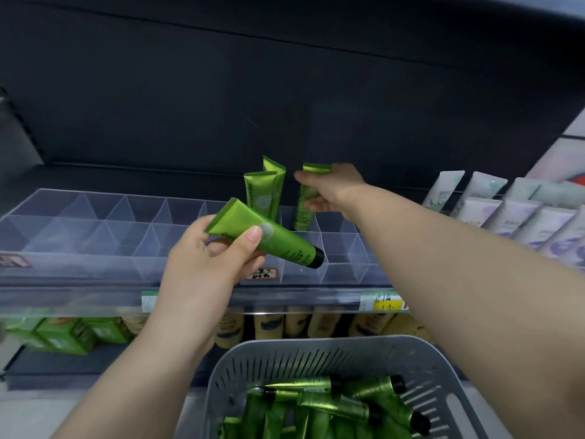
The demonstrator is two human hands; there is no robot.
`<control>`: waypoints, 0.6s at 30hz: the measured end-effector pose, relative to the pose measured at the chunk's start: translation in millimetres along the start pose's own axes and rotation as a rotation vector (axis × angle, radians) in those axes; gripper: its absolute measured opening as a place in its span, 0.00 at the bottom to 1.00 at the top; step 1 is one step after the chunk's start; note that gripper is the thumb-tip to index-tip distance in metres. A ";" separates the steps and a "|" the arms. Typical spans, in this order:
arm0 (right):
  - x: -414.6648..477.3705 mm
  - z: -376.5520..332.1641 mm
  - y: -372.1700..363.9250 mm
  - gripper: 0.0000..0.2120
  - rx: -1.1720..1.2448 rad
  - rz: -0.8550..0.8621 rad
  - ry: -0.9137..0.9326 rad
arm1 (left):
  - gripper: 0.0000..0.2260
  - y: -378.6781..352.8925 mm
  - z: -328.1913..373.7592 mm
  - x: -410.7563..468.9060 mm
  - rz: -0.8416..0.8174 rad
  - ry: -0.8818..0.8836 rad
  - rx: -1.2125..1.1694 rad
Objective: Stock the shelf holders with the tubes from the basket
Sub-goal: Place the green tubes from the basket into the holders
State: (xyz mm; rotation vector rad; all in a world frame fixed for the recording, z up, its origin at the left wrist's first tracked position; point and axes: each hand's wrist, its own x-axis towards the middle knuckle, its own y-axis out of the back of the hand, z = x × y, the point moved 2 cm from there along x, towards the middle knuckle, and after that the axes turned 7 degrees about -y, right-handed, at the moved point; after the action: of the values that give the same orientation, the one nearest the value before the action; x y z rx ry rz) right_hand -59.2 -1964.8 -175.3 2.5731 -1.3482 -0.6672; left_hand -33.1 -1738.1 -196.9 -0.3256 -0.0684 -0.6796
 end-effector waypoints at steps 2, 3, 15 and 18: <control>2.5 -0.7 1.4 0.38 -0.070 0.013 0.023 | 0.14 0.2 -1.3 0.3 -0.003 0.005 0.016; 3.0 -1.6 2.7 0.36 -0.113 0.023 0.044 | 0.14 0.2 -1.6 0.2 -0.007 0.006 0.025; -8.5 -8.5 24.7 0.18 -0.258 0.070 0.173 | 0.07 -4.5 0.0 -1.7 0.005 -0.048 0.089; -13.6 -10.3 32.5 0.20 -0.239 0.064 0.199 | 0.07 -11.1 -1.4 0.5 0.030 -0.121 0.148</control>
State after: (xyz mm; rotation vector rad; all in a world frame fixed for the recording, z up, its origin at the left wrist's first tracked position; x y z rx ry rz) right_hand -85.3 -1973.3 -150.9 2.3287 -1.2026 -0.5106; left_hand -39.7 -1746.9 -195.1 -0.2251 -0.2276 -0.6212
